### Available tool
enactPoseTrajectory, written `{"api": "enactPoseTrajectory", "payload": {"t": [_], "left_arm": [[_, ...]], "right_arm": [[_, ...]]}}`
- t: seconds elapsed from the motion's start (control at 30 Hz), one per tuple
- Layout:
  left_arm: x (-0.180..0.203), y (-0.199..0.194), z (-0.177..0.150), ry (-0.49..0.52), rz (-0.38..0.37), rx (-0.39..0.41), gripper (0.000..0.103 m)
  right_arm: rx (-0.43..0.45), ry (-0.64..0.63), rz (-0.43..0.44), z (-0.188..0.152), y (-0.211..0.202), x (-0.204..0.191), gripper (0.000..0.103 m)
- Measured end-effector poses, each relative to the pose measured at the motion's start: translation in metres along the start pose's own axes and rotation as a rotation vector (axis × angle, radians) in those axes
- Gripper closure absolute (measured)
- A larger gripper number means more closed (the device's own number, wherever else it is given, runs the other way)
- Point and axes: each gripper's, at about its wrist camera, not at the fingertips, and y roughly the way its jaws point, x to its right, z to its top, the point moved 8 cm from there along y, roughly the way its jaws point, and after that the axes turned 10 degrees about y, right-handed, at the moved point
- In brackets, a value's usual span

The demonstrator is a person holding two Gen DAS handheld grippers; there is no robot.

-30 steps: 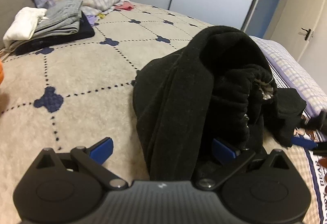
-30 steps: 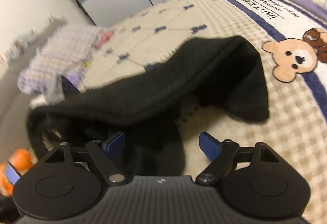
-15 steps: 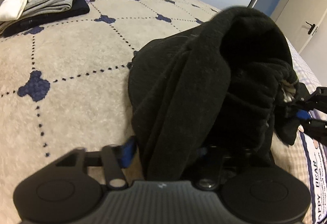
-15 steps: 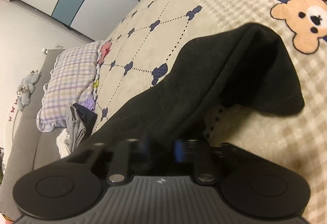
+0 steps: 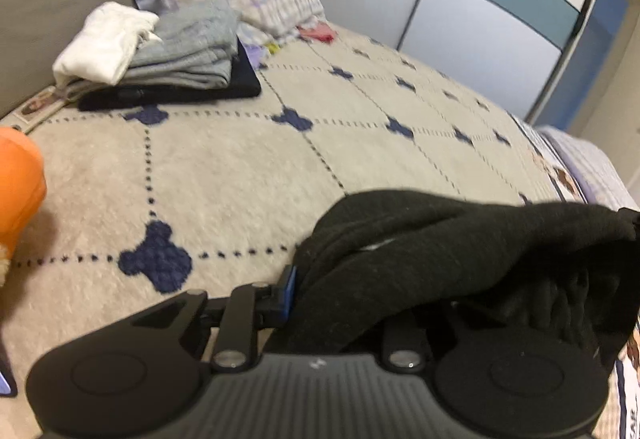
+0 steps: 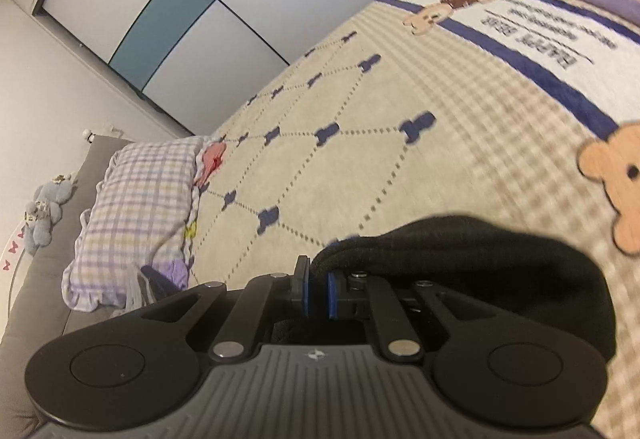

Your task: Fold clothes

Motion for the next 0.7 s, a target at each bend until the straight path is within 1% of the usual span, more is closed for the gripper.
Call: {"api": "enactPoseTrajectory", "payload": {"t": [0.1,0.2,0.23,0.27,0.3,0.37,0.4,0.47,0.57,0.7], "left_arm": [[0.001,-0.003,0.008,0.015,0.032,0.055,0.079],[0.002,-0.008,0.015,0.018,0.034,0.109,0.077],[0.003,-0.008,0.016,0.027,0.035,0.118,0.076],[0.005,-0.008,0.017,0.037,0.035,0.12,0.071],[0.006,-0.007,0.017,0.048,0.035,0.118,0.069],[0.01,-0.002,0.016,0.068,0.034,0.102,0.056],[0.011,-0.001,0.015,0.079,0.035,0.094,0.053],[0.015,0.0,0.014,0.101,0.032,0.088,0.04],[0.02,0.001,0.011,0.131,0.019,0.075,0.03],[0.027,0.004,0.004,0.152,-0.019,0.034,0.026]], "right_arm": [[0.023,-0.032,-0.02,0.011,0.014,-0.015,0.094],[0.042,-0.048,-0.036,0.021,0.028,-0.026,0.094],[0.05,-0.057,-0.04,0.025,0.033,-0.03,0.094],[0.058,-0.069,-0.044,0.028,0.037,-0.034,0.094],[0.067,-0.081,-0.047,0.032,0.042,-0.038,0.094],[0.084,-0.104,-0.06,0.041,0.05,-0.047,0.094],[0.091,-0.118,-0.069,0.045,0.054,-0.052,0.094],[0.108,-0.151,-0.084,0.054,0.061,-0.062,0.094],[0.132,-0.192,-0.108,0.065,0.072,-0.074,0.094],[0.148,-0.221,-0.157,0.075,0.092,-0.079,0.094]]}}
